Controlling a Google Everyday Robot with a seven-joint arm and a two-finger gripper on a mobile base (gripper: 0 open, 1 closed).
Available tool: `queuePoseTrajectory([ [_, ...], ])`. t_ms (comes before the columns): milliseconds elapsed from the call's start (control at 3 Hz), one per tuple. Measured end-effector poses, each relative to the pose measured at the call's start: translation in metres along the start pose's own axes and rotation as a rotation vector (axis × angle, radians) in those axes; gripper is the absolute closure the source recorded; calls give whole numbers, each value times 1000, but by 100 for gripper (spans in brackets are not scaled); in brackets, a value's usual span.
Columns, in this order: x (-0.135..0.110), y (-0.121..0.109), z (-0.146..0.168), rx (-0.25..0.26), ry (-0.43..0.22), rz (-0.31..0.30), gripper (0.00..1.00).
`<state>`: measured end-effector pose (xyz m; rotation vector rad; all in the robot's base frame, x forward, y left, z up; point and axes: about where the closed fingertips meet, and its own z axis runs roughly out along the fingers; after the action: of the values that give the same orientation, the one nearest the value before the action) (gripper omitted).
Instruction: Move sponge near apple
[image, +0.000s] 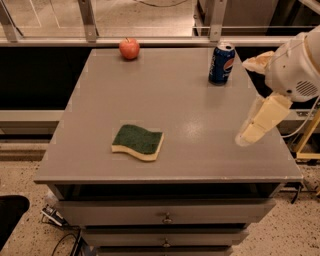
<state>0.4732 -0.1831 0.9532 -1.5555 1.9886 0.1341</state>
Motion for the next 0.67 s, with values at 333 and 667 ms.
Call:
queuePoseTrajectory([
  [333, -5, -2, 32, 33, -215, 26, 0],
  [667, -19, 2, 51, 47, -404, 77, 0],
])
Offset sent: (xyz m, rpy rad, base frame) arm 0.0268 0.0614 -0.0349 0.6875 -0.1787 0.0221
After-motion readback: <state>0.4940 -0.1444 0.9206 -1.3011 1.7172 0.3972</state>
